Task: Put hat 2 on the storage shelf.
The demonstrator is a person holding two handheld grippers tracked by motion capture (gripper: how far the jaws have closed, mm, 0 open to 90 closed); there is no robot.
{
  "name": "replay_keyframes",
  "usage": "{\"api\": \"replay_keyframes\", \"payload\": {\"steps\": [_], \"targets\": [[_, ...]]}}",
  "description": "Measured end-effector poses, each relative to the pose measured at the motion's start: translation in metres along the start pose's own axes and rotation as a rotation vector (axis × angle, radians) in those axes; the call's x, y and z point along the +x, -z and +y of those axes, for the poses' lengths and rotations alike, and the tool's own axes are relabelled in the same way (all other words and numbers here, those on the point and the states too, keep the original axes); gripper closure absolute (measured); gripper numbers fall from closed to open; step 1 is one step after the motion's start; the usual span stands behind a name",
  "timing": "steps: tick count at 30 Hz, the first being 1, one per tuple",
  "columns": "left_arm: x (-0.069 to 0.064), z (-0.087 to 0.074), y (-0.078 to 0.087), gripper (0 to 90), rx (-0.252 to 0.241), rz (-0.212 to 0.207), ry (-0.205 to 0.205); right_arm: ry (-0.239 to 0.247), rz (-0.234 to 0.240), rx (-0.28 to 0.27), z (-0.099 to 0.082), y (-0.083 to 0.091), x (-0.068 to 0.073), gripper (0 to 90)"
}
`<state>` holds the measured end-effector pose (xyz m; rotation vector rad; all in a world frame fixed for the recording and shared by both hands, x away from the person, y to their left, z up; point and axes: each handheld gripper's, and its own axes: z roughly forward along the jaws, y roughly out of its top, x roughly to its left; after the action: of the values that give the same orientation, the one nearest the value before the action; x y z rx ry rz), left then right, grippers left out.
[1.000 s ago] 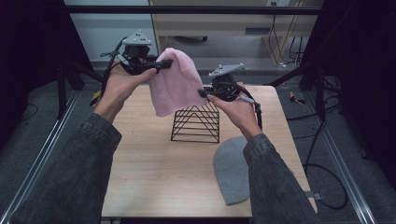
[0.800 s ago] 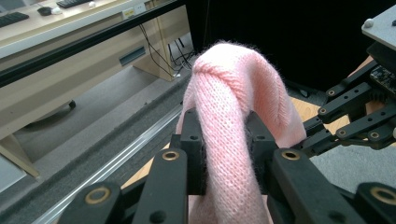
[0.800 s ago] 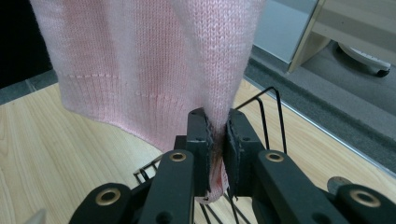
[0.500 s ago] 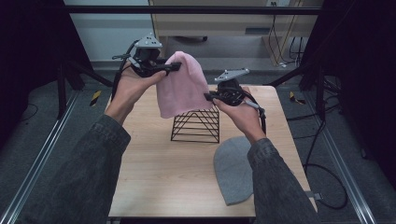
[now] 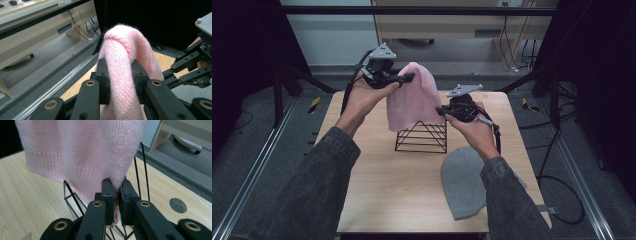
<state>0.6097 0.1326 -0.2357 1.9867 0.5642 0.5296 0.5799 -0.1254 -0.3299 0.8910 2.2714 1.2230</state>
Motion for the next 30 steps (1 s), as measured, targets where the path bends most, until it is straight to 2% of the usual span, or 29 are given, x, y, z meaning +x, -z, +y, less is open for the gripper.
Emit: {"api": "replay_keyframes", "payload": {"steps": [11,15,19,25,28,30], "targets": [[-0.016,-0.013,-0.01,71.4,0.028,-0.034,-0.022,0.0,-0.004,0.045,-0.025,-0.003,0.006,84.0],[-0.021,-0.017,-0.012,71.1,0.037,-0.044,-0.037,-0.019,-0.005,0.054,-0.033,-0.005,0.005,84.4],[-0.022,-0.021,-0.015,71.0,0.049,-0.049,-0.045,-0.01,-0.012,0.072,-0.037,-0.006,0.006,84.8],[-0.022,-0.029,-0.022,68.8,0.082,-0.063,-0.051,-0.018,-0.017,0.098,-0.048,-0.008,0.006,84.8],[-0.024,-0.031,-0.024,68.4,0.083,-0.07,-0.056,-0.021,-0.016,0.108,-0.051,-0.009,0.005,84.8],[-0.025,-0.033,-0.025,68.5,0.069,-0.076,-0.033,-0.021,-0.015,0.113,-0.052,-0.009,0.004,84.8]]}}
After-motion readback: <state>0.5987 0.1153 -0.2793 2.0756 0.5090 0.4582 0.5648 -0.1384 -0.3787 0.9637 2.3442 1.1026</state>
